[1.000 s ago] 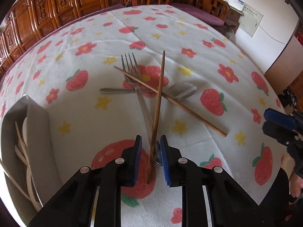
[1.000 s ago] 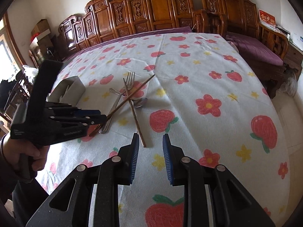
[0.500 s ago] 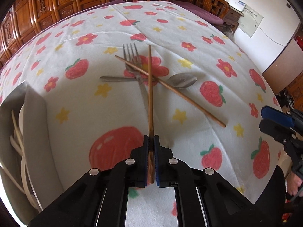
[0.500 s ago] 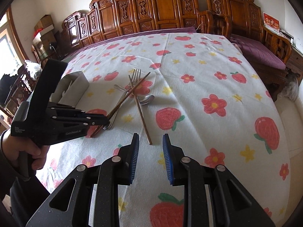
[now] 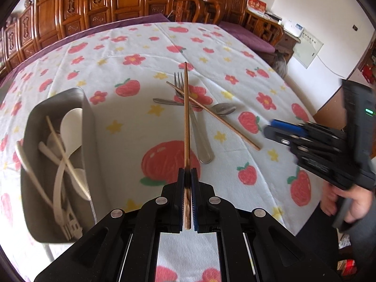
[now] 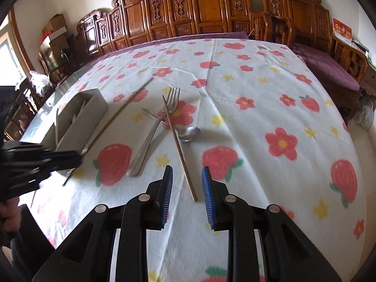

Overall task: Organize utensils
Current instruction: 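Lift the chopstick with the left tool while the right tool grasps another chopstick, then release the chopstick into the tray with the left tool while the right tool carries its chopstick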

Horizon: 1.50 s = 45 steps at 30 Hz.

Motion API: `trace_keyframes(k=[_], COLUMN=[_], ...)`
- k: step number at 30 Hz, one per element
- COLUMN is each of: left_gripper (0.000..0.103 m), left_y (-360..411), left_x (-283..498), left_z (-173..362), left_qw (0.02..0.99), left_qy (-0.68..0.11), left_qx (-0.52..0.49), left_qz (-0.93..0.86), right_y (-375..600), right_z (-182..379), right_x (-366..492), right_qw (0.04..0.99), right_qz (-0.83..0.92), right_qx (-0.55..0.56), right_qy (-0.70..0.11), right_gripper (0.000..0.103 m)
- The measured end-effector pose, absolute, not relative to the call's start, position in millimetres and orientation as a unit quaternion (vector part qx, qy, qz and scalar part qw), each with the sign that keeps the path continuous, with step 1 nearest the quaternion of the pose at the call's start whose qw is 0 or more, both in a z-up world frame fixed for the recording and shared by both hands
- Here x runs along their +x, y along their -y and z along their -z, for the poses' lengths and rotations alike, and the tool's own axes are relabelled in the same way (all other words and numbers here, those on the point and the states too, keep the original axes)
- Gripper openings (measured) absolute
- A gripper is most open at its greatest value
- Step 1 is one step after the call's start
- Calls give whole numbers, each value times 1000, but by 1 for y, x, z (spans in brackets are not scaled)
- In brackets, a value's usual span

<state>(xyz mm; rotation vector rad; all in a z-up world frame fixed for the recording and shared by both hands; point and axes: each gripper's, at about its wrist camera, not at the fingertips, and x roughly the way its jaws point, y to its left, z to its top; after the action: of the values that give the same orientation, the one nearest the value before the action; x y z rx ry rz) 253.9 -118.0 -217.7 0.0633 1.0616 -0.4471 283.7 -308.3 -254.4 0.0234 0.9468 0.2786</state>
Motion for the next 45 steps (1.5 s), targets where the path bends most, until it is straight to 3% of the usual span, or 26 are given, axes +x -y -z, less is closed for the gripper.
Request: trace_keyframes(k=[23, 28, 45], left_gripper=[4, 4, 4], left_y=[67, 47, -7], left_x=[220, 219, 228], left_z=[175, 175, 160], left_qw=[859, 864, 879], left_qy=[-472, -469, -455], left_qx=[13, 8, -4], left_qz=[197, 184, 139], right_y=[264, 261, 280], right_z=[292, 292, 251], right_x=[338, 325, 255], right_qw=[842, 840, 867], right_qz=[-141, -157, -163], right_qx=[-100, -110, -36], right_qy=[-511, -508, -469], right_gripper=[27, 7, 6])
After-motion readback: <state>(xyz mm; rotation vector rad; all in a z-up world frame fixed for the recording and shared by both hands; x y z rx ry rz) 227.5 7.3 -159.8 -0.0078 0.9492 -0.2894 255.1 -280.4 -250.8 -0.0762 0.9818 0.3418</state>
